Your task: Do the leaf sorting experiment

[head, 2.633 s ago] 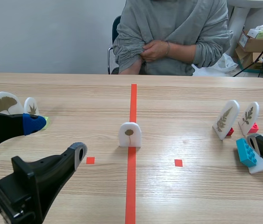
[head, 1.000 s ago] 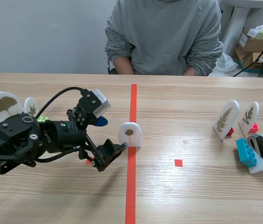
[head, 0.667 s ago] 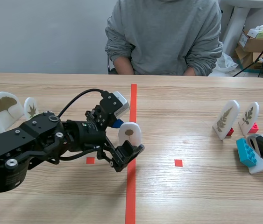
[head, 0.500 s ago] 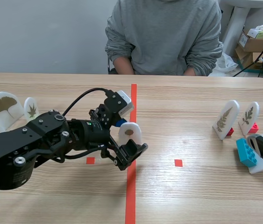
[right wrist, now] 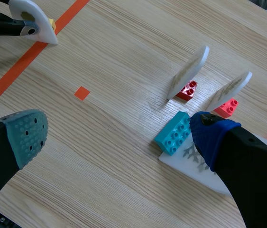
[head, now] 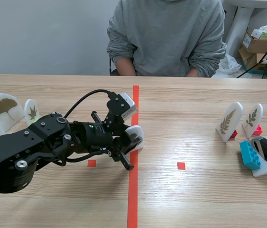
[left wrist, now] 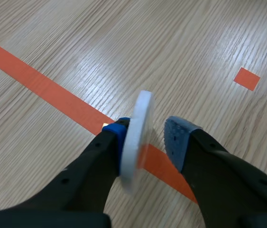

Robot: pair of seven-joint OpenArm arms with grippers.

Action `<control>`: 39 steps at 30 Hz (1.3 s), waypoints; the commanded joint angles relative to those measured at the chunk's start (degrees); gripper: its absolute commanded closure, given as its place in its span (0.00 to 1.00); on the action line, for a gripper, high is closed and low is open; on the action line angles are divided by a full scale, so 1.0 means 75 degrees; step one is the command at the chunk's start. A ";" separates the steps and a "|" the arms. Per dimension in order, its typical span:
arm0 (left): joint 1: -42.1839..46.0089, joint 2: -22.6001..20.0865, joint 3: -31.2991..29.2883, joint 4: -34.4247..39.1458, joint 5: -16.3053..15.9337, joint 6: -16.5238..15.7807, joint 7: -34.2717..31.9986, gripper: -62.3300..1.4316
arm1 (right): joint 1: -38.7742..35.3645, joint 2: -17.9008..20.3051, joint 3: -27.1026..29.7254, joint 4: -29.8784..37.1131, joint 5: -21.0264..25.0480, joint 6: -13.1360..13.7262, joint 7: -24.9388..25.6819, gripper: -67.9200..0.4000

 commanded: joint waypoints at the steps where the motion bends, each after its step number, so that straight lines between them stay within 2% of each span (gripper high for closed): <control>1: -0.0125 0.0038 0.0000 0.0085 -0.0047 0.0012 -0.0105 0.79 | 0.0090 0.0082 0.0044 0.0009 0.0079 0.0058 0.0055 0.09; 4: -0.0125 0.0038 0.0000 0.0085 -0.0050 0.0012 -0.0105 0.88 | 0.0090 0.0082 0.0044 0.0009 0.0079 0.0058 0.0055 0.09; 6: -0.0125 0.0038 0.0000 0.0085 -0.0050 0.0012 -0.0105 0.91 | 0.0090 0.0082 0.0044 0.0009 0.0079 0.0058 0.0055 0.09; 20: -0.0085 0.0041 -0.0015 0.0137 -0.0047 -0.0003 -0.0265 0.91 | 0.0090 0.0082 0.0044 0.0009 0.0076 0.0058 0.0055 0.09; 24: 0.0087 -0.0242 -0.0111 0.0638 -0.0050 -0.0291 -0.0195 0.91 | 0.0090 0.0082 0.0044 0.0009 0.0076 0.0058 0.0055 0.09; 28: 0.0842 -0.0615 -0.0860 0.1818 -0.0047 -0.0857 0.0050 0.91 | 0.0090 0.0082 0.0044 0.0009 0.0076 0.0058 0.0055 0.09; 31: 0.1696 -0.0863 -0.1644 0.2903 -0.0047 -0.1046 0.0140 0.91 | 0.0090 0.0082 0.0044 0.0009 0.0076 0.0058 0.0055 0.09; 36: 0.3316 -0.0973 -0.3110 0.4674 -0.0102 -0.0994 0.0274 0.91 | 0.0090 0.0082 0.0044 0.0009 0.0076 0.0058 0.0058 0.09; 39: 0.4214 -0.0886 -0.3949 0.5447 -0.0484 -0.0734 0.0283 0.94 | 0.0090 0.0082 0.0044 0.0009 0.0076 0.0058 0.0058 0.09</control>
